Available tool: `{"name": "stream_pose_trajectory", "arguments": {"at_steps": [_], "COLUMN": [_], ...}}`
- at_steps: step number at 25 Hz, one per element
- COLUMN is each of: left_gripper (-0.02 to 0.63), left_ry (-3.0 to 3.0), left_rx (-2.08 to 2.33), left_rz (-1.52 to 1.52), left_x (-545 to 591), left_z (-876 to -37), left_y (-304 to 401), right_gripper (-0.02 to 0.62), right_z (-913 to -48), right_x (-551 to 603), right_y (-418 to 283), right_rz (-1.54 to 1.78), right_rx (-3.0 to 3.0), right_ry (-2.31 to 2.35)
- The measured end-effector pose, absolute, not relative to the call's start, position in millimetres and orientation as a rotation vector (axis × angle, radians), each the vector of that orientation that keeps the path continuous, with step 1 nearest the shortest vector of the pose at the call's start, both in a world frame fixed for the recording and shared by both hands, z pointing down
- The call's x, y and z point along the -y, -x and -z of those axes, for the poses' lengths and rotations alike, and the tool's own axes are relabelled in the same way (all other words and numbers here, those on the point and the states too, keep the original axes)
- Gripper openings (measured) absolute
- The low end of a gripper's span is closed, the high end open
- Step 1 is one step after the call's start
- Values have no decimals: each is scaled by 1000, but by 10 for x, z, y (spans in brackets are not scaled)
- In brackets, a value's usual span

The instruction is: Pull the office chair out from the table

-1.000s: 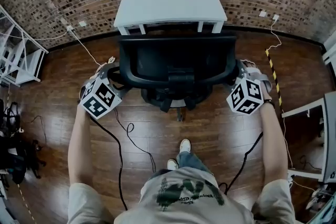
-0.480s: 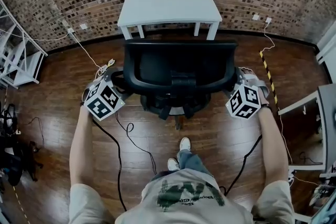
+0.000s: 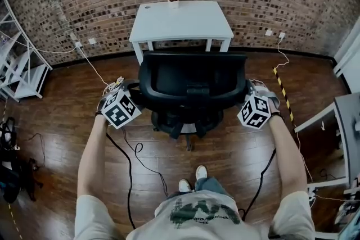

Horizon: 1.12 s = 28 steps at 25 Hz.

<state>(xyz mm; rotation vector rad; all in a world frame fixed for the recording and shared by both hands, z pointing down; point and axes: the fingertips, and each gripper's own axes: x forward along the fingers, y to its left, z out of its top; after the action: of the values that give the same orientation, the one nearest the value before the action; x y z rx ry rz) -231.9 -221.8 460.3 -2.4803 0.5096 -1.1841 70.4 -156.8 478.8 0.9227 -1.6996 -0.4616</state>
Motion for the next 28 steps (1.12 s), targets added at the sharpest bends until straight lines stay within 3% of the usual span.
{"name": "stream_pose_trajectory", "arguments": {"at_steps": [5,11,13,18,22,28], "left_gripper": [313,299,261,184,23,17], "left_ry": [2467,2509,2533,2627,2673,2797], "left_rx": [-661,-887,-941,-1026,-1089,-1137], "left_rz": [1124,897,801,588,455,268], "left_x": [2208,1942,1739,1116,475,-260], "left_z": [-4557,-4348,-4265,-4107,-4020,-3824], "left_y": [2348,2391,2334,2040,1750,1543], "right_gripper": [303,305,301,213,124,74], "right_z": [-4697,-4501,-4394,-4232,-4197,-4032], "right_x": [1589,1306,1149,626,45,-593], "right_y": [-706,-786,-777,-491,-219,198], "right_rz": [398,430,423,376,286,201], "right_rx": [1766,1754,1779,1923,2087,2267], "right_ry": [-1058,-1247,-1343,-1503,-1624,-1735]}}
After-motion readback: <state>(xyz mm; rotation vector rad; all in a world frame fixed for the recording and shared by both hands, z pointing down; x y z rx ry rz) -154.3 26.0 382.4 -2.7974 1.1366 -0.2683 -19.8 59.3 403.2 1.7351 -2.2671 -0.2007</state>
